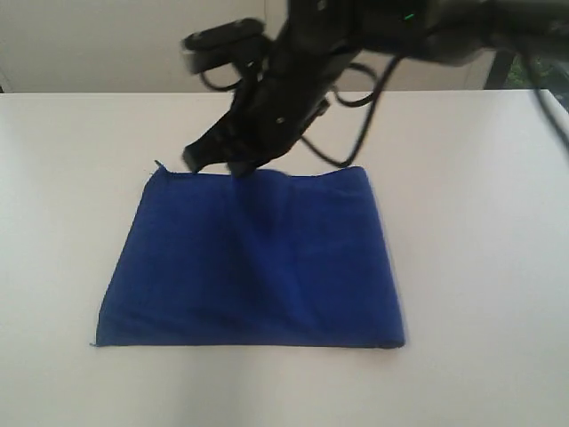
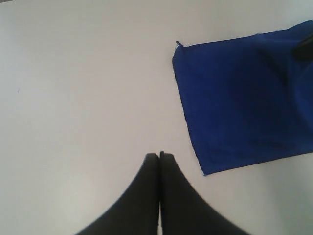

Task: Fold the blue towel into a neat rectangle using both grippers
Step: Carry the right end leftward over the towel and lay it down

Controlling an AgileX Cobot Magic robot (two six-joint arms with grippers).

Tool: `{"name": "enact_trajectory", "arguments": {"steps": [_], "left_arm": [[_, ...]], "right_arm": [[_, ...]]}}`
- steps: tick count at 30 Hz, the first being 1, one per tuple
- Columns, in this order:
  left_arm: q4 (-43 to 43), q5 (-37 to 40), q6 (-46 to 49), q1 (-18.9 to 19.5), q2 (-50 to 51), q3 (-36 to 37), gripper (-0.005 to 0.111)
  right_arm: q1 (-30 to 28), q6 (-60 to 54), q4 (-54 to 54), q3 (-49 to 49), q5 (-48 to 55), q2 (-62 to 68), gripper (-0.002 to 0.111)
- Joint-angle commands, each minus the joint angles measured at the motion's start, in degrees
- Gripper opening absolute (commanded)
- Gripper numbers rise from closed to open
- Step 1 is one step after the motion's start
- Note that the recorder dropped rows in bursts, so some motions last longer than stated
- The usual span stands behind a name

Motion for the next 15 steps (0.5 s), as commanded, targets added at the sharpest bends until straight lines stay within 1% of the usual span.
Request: {"name": "enact_trajectory", "arguments": {"steps": [1, 3, 5, 9, 13, 15], "left_arm": [[-0.22, 0.62, -0.63, 0.16, -0.54, -0.28, 0.000], [-0.22, 0.62, -0.63, 0.16, -0.54, -0.28, 0.000], [-0.22, 0.62, -0.63, 0.16, -0.54, -0.28, 0.000], [-0.22, 0.62, -0.63, 0.16, -0.54, -0.28, 0.000], [-0.22, 0.62, -0.63, 0.16, -0.54, -0.28, 0.000], [-0.22, 0.62, -0.63, 0.16, -0.54, -0.28, 0.000]], "right_arm": [[3.56, 0.02, 0.18, -9.74, 2.41, 6.65, 0.000], [5.24, 0.02, 0.18, -15.36, 2.56, 8.91, 0.000], [6.77, 0.02, 0.18, -17.03, -0.57, 12.29, 0.000], [7.77, 0.14, 1.65, -17.29, -10.32, 20.19, 0.000], [7.91, 0.02, 2.17, -17.29, -12.57, 23.77, 0.001], [7.91, 0.00, 2.37, -17.29, -12.43, 24.02, 0.007]]}}
